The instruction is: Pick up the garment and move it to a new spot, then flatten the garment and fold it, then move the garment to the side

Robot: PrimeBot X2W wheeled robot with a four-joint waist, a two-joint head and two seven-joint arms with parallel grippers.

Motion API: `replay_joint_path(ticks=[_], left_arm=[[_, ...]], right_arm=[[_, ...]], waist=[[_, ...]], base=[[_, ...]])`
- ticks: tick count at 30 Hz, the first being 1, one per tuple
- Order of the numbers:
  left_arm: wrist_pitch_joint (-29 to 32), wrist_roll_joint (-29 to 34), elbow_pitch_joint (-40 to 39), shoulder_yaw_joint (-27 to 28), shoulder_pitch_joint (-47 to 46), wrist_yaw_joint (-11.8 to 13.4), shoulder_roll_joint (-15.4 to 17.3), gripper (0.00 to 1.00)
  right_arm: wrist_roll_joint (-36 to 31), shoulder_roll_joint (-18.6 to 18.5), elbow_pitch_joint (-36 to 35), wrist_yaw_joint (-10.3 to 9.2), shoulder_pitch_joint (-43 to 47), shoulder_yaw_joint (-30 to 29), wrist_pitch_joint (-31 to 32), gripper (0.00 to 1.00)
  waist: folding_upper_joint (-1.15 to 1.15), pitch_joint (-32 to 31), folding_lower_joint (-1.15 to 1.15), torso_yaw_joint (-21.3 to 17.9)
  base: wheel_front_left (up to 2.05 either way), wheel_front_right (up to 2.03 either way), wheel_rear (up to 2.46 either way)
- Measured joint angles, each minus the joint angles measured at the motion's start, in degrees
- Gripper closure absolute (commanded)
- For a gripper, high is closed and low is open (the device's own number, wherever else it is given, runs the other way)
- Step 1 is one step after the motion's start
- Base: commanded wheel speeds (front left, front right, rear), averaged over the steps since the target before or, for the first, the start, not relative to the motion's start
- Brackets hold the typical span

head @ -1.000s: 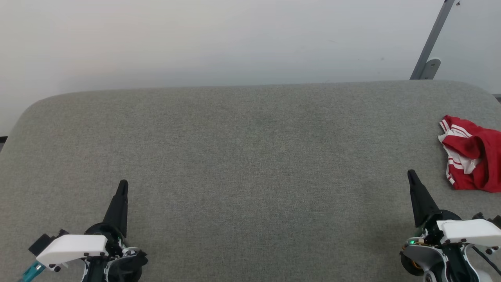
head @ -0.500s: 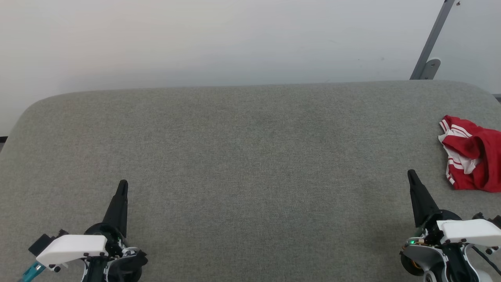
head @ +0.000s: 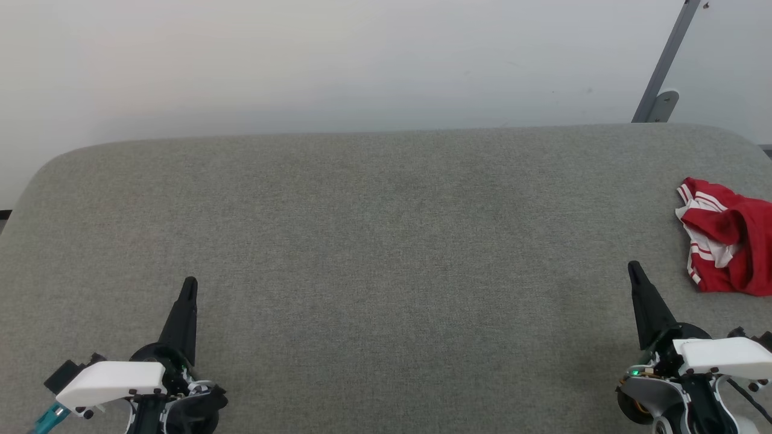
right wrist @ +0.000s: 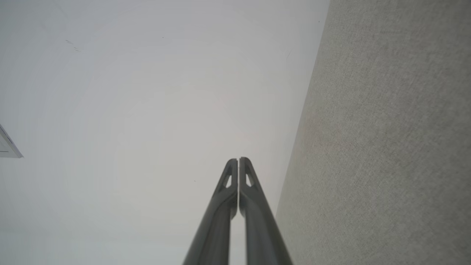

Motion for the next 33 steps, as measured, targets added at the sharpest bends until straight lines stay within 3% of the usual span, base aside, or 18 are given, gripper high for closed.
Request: replay_joint_path(ticks=[33], left_arm=[[0.07, 0.01, 0.0, 0.16, 0.0, 0.0, -0.1, 1.0]], right_arm=[[0.0, 0.0, 0.0, 0.0, 0.0, 0.02, 0.01, 1.0]], waist=[[0.0, 0.0, 0.0, 0.0]], base=[[0.0, 0.0, 0.0]])
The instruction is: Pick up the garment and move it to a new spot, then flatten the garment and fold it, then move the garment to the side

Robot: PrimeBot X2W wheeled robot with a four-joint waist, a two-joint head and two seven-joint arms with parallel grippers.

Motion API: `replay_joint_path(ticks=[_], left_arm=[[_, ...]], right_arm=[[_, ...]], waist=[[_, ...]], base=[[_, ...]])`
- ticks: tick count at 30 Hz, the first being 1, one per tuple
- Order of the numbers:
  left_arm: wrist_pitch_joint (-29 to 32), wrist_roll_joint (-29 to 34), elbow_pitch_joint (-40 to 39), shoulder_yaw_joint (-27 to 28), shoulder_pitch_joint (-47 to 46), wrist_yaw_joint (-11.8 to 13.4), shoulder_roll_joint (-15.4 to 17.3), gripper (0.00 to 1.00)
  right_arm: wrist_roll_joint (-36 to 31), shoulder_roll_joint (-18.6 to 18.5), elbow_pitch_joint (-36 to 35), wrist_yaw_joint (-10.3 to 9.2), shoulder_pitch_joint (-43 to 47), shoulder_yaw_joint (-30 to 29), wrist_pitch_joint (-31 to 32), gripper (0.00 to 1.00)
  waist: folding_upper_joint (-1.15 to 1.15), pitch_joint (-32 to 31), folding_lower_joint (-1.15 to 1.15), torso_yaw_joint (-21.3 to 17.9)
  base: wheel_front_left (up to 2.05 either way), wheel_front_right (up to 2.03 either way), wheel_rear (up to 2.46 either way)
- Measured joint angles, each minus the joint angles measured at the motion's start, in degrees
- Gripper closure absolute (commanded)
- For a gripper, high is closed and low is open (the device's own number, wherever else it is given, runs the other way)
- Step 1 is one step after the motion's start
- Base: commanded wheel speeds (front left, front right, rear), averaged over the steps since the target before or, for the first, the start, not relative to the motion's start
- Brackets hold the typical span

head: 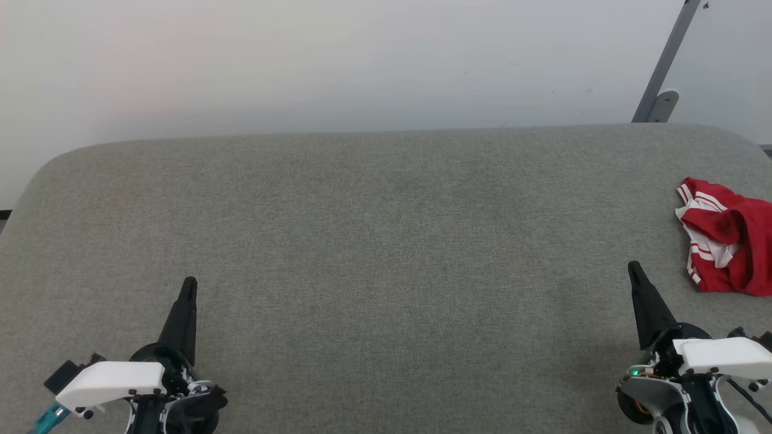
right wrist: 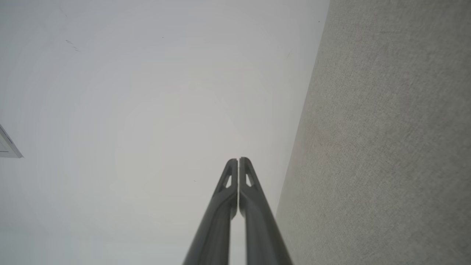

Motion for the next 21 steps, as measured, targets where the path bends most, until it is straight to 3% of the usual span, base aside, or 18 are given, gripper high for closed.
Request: replay_joint_path(ticks=[21], left_arm=[[0.13, 0.02, 0.0, 0.05, 0.0, -0.01, -0.05, 1.0]], right_arm=[[0.0, 0.0, 0.0, 0.0, 0.0, 0.0, -0.01, 1.0]], waist=[[0.0, 0.0, 0.0, 0.0]], base=[[0.0, 0.0, 0.0]])
